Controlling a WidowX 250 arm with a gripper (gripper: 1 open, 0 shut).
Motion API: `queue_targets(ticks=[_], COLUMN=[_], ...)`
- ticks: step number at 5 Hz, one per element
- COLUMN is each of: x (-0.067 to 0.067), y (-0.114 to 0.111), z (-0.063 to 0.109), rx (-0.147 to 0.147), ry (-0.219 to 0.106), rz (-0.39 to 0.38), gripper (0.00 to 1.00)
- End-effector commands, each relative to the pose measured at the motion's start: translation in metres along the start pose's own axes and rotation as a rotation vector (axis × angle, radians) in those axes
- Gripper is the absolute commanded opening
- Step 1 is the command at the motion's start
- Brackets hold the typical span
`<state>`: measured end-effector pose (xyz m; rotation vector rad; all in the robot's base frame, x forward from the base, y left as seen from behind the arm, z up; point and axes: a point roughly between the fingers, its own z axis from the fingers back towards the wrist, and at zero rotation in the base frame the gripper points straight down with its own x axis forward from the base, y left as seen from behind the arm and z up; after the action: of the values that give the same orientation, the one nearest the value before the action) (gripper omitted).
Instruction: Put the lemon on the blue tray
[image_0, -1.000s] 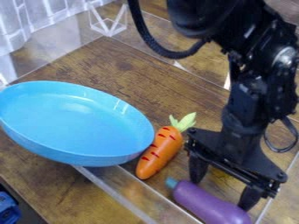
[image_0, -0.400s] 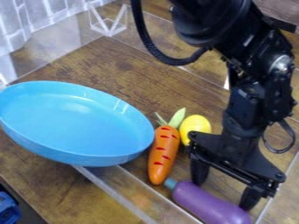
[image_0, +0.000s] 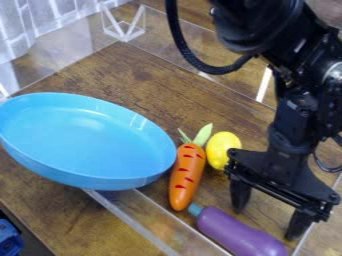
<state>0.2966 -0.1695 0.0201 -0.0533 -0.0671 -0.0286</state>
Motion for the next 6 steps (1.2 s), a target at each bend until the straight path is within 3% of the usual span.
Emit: queue_targets(ticks=[1,3,6], x=[0.006,0.017,0.015], y=[-0.01,0.009,0.017], z=[0.002,0.001,-0.001], rx=[-0.013,-0.001,0.018], ry=[-0.024,-0.012,0.011], rz=[0.022,0.041,-0.002], gripper=[1.0,1.0,1.0])
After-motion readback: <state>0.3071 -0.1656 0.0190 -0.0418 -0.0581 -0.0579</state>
